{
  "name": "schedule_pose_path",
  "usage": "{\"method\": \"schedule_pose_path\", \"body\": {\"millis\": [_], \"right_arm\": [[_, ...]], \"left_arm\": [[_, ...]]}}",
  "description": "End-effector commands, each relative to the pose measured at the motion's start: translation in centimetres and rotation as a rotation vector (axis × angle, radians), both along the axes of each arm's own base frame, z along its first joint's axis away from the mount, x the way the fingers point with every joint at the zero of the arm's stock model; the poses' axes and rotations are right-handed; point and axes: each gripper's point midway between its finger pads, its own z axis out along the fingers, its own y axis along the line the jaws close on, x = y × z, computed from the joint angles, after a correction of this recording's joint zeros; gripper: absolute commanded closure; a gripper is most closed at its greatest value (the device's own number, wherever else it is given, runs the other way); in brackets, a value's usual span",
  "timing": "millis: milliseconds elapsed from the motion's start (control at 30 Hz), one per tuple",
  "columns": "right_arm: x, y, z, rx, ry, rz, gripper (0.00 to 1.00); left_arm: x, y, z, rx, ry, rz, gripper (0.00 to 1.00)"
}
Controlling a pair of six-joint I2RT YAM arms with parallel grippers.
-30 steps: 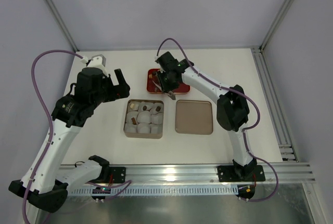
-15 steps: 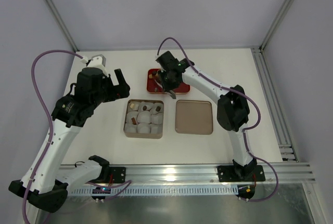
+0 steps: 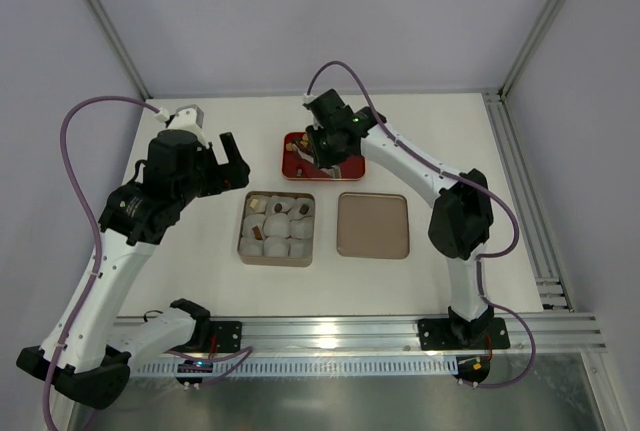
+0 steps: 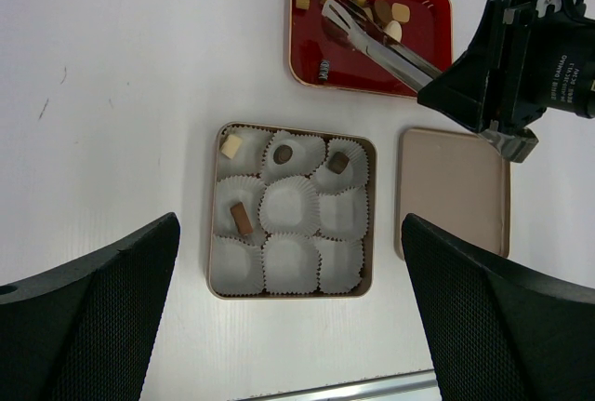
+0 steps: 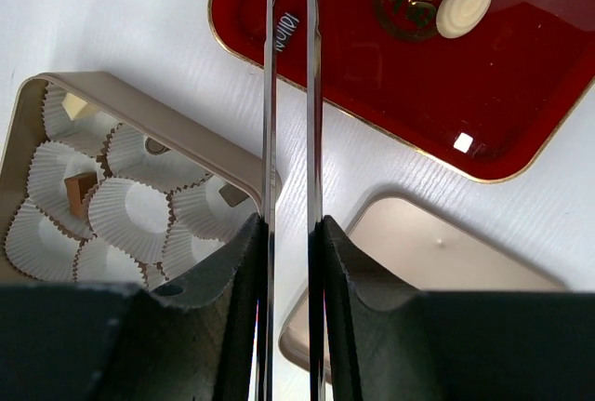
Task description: Pack the chocolate
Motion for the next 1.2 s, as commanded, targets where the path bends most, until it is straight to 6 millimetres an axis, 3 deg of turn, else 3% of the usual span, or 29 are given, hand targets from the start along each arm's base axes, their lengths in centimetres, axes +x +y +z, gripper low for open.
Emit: {"method": "schedule_pose_path", "body": {"millis": [0, 167, 267, 300, 533, 800, 1000, 1167], "right_arm": [[0.3, 0.0, 3.9, 0.077, -0.077, -0.006, 0.71], [-0.3, -0.2, 4.4, 0.09, -0.073, 0.003, 0.71], [-1.7, 0.2, 5.3, 0.148, -0.054, 0.035, 0.71], [-2.2, 0.2, 6.2, 0.165, -0.065, 0.04, 0.71], [-6.1, -0.2, 7.3, 0.215, -0.069, 0.075, 0.71], [-11.3, 1.0, 8.1, 0.232, -0.07, 0.148, 0.71], [-15.9, 2.6, 6.2, 0.219, -0.027, 0.216, 0.71], [-17.9, 3.4, 4.4, 0.194, 0.005, 0.241, 0.71]], "left_arm": [[0.1, 0.2, 1.2, -0.009, -0.037, 0.008, 0.0], [0.1, 0.2, 1.2, -0.009, -0.036, 0.005, 0.0], [0.1, 0.2, 1.1, -0.007, -0.035, 0.006, 0.01], [0.1, 0.2, 1.1, -0.007, -0.035, 0.007, 0.0], [0.2, 0.1, 1.2, -0.013, -0.039, 0.006, 0.0], [0.4, -0.2, 1.3, -0.023, -0.039, 0.002, 0.0], [0.4, -0.2, 1.2, -0.026, -0.039, 0.003, 0.0], [0.3, -0.2, 1.1, -0.026, -0.035, 0.0, 0.0]]}}
